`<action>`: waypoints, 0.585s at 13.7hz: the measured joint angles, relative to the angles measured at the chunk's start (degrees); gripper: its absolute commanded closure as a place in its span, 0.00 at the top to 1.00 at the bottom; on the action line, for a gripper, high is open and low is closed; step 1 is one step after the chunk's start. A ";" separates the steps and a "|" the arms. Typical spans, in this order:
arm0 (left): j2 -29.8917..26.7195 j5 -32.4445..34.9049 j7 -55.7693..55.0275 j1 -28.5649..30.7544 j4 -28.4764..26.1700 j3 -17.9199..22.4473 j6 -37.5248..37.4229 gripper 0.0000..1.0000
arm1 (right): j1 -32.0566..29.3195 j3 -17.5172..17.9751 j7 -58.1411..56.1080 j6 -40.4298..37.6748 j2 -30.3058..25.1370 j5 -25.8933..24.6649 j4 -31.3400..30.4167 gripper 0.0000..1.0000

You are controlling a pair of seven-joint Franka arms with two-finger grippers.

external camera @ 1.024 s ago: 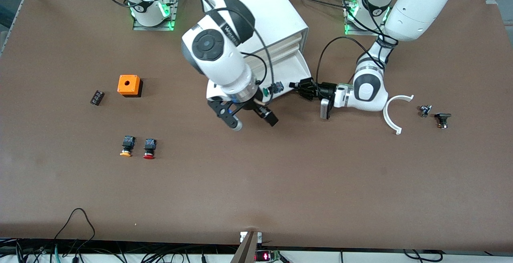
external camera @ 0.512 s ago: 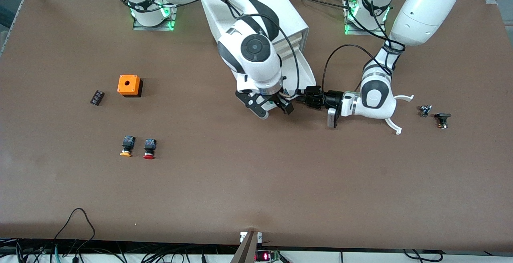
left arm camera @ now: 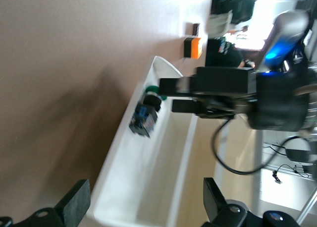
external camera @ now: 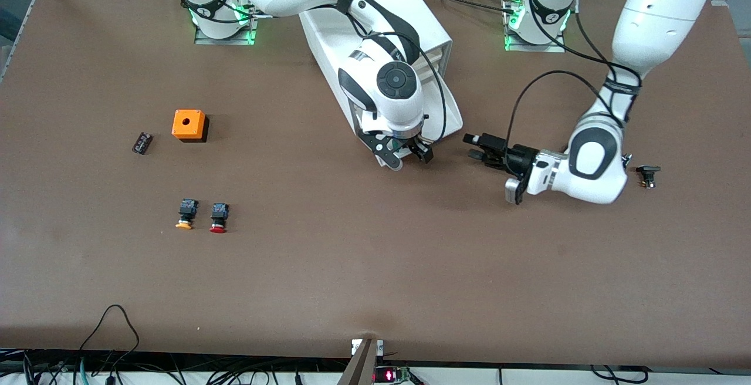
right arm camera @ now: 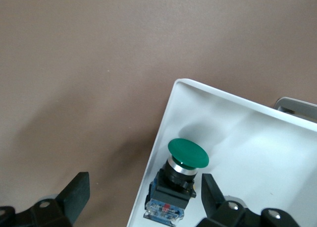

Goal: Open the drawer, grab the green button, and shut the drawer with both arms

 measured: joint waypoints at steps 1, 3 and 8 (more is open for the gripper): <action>-0.35 3.57 -5.50 0.34 3.37 0.00 -2.85 1.00 | 0.26 0.00 0.52 0.00 0.28 0.00 -0.32 1.00; -0.74 11.13 -14.83 0.41 10.22 -0.04 -7.55 1.00 | 0.74 0.00 1.45 0.02 0.91 0.00 -0.64 1.00; -1.73 24.11 -31.28 0.24 21.96 -0.40 -15.64 1.00 | 1.20 -0.02 2.59 0.04 1.65 0.00 -0.98 0.47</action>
